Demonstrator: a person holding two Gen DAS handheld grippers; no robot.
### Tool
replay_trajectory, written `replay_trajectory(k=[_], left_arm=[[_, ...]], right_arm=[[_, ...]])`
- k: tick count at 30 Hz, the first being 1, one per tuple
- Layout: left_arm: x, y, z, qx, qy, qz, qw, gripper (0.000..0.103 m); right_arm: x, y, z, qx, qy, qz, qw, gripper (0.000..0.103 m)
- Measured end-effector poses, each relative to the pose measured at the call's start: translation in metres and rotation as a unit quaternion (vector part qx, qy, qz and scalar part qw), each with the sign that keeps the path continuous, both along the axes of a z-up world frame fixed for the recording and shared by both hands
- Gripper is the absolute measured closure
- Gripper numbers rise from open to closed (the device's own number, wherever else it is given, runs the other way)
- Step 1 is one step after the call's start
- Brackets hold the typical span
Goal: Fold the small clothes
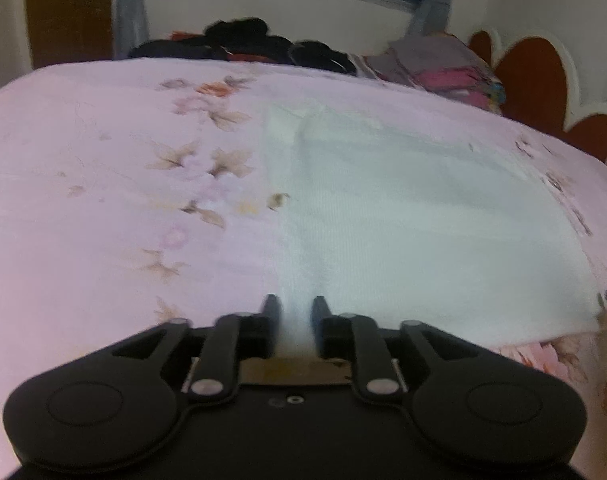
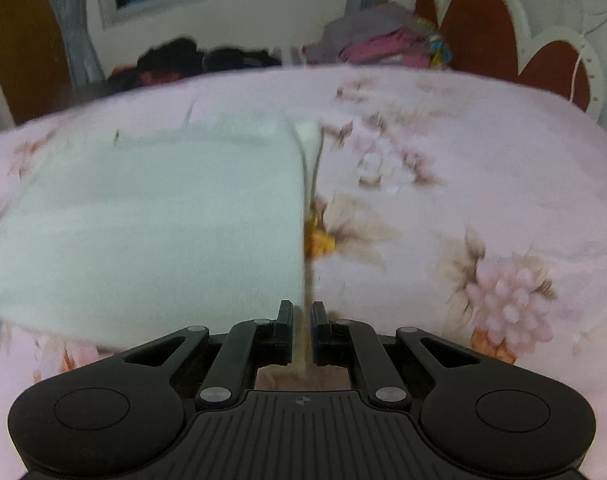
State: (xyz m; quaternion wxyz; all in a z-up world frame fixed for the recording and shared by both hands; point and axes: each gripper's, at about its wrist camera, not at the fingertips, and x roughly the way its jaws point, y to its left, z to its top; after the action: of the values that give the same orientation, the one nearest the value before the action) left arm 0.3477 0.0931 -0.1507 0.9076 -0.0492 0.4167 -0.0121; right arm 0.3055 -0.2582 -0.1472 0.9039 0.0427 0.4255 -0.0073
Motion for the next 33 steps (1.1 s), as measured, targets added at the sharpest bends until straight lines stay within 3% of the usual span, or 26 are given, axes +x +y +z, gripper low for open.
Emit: replay_trajectory(k=[7,20,21,22,23,24,27,29,33], left_arm=[[0.004,-0.006,0.019,-0.004,-0.025,-0.006,0.9997,0.081],[0.058,-0.058,0.018,0.005,-0.039,-0.050,0.9980,0.077],[0.064,-0.063,0.017,0.008,-0.043,-0.053,0.9976,0.076],[0.071,-0.069,0.016,0.012,-0.044,-0.057,0.9973,0.074],[0.077,-0.073,0.013,0.013,-0.043,-0.059,0.9972,0.074],[0.083,-0.076,0.010,0.014,-0.041,-0.061,0.9972,0.073],[0.094,-0.078,-0.004,0.028,-0.026,-0.053,0.9979,0.073],[0.096,-0.071,-0.016,0.035,-0.012,-0.046,0.9983,0.070],[0.087,-0.064,-0.019,0.053,-0.021,-0.057,0.9967,0.070]], right_arm=[[0.018,0.015,0.017,0.016,-0.026,0.016,0.999,0.097],[0.068,0.079,0.003,0.047,-0.021,0.083,0.995,0.095],[0.074,0.082,0.003,0.050,-0.022,0.082,0.995,0.084],[0.081,0.086,0.002,0.051,-0.025,0.083,0.995,0.053],[0.086,0.090,0.002,0.051,-0.032,0.084,0.995,0.039],[0.088,0.095,0.003,0.050,-0.044,0.092,0.994,0.034],[0.097,0.107,-0.003,0.029,-0.053,0.108,0.992,0.035],[0.103,0.112,-0.011,0.028,-0.041,0.112,0.992,0.045],[0.109,0.110,-0.033,0.011,-0.018,0.117,0.993,0.049]])
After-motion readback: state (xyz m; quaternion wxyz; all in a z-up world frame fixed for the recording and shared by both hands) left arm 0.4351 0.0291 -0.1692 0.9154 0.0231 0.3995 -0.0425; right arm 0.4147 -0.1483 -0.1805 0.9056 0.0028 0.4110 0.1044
